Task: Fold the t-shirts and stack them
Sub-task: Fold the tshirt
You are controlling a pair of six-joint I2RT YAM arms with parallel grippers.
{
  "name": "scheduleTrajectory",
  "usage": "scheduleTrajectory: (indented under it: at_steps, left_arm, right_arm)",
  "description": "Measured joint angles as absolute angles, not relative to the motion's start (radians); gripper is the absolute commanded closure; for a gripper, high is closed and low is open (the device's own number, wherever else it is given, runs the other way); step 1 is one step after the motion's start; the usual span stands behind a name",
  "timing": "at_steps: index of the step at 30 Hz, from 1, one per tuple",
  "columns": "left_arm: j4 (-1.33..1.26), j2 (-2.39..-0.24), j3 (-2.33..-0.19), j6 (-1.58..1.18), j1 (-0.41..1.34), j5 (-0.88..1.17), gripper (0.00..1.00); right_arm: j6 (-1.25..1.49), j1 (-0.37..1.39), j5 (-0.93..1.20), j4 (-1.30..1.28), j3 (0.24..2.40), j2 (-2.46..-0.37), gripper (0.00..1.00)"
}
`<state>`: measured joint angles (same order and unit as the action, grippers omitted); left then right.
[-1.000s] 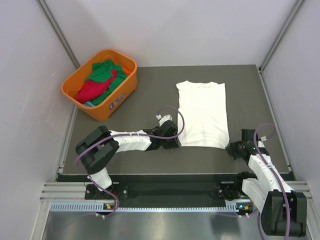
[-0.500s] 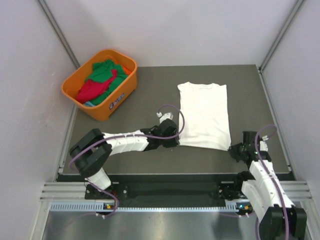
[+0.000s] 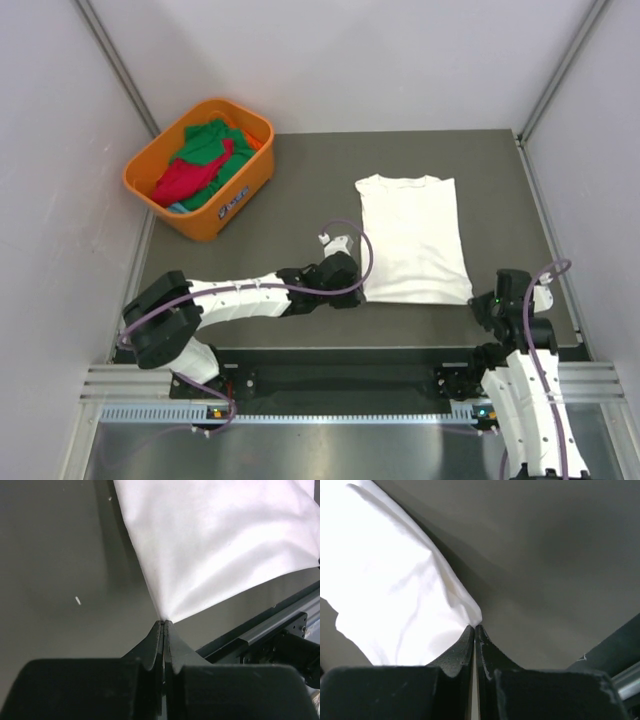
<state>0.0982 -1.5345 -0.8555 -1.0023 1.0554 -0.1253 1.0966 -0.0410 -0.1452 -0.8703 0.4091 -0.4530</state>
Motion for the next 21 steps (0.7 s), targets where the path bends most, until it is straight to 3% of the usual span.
scheduleTrajectory:
  at_steps: [11,21]
  left_arm:
    - [0.203,-1.504,-0.936,-1.007,1.060,-0.200,1.00]
    - [0.249,-1.593,-1.131,-0.906,0.934,-0.216,1.00]
  right_arm:
    - [1.051,-0.041,-0.158,-0.904,0.481,-0.437,1.00]
    - [0.968,-0.041,-0.147,-0.701,0.608,-0.645,1.00]
